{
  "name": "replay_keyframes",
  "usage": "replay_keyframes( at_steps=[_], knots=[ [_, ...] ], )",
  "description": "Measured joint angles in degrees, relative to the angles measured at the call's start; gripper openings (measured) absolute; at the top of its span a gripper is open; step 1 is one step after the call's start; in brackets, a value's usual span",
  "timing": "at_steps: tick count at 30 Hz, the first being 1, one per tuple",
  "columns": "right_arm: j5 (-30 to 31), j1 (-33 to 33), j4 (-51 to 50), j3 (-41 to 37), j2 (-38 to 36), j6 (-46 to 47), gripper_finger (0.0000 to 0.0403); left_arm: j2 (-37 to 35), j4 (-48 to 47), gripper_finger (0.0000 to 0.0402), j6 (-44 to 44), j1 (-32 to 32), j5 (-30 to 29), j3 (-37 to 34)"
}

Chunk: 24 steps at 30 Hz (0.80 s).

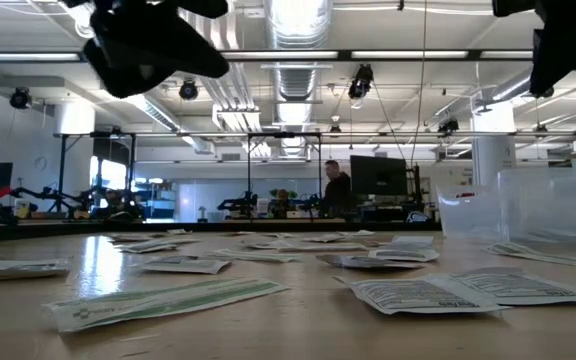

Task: Pick & Place First Aid Supplies
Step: Put the bandage pack into the bottom bin

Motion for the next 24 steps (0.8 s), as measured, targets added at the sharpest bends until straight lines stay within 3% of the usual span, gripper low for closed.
replay_keyframes(
  at_steps=[16, 24],
  knots=[
    [3.04, 2.82, 1.23, -0.48, 0.09, 1.71, 0.0070, 6.64, 0.53, 0.0170, -31.84, -6.56, 0.65, 0.00],
    [3.02, 2.82, 1.28, -0.65, 0.09, 1.36, 0.0081, 10.50, 0.67, 0.0170, -35.15, -7.34, 0.33, 0.69]
  ],
)
